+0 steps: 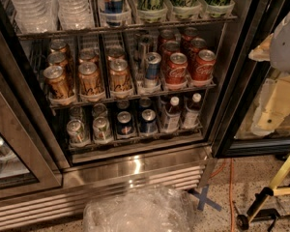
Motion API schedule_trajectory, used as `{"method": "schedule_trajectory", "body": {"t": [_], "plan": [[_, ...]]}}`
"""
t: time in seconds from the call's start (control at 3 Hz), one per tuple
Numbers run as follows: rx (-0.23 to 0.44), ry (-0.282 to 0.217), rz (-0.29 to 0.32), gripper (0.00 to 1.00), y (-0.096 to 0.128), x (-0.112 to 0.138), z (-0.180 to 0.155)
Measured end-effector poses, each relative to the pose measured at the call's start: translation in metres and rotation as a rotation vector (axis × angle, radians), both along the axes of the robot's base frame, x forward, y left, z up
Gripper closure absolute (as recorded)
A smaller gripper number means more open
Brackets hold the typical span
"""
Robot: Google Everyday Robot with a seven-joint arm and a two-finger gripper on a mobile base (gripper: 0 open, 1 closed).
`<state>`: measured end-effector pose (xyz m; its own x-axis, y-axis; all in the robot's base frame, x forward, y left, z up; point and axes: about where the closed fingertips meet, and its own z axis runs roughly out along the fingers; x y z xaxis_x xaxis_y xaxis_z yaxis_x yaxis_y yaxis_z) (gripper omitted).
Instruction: Pick pepsi can from bottom shelf of fridge
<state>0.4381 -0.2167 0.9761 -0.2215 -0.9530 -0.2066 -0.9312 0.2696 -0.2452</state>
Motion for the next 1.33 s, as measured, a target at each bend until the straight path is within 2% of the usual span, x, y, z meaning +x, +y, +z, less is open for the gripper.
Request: {"method": "schedule_trajectory", "body": {"t": [0.33, 0.67, 1.0, 1.33], "plan": [[0.0, 0.0, 0.0, 0.0, 0.0, 0.0, 0.0], [0.043, -0.018, -0.025, 0.0, 0.002, 0.002, -0.008], [0.133, -0.037, -0.046, 0.0, 0.011, 0.011, -0.035], [0.207, -0.087, -0.083, 0.0, 0.025, 0.027, -0.06]]}}
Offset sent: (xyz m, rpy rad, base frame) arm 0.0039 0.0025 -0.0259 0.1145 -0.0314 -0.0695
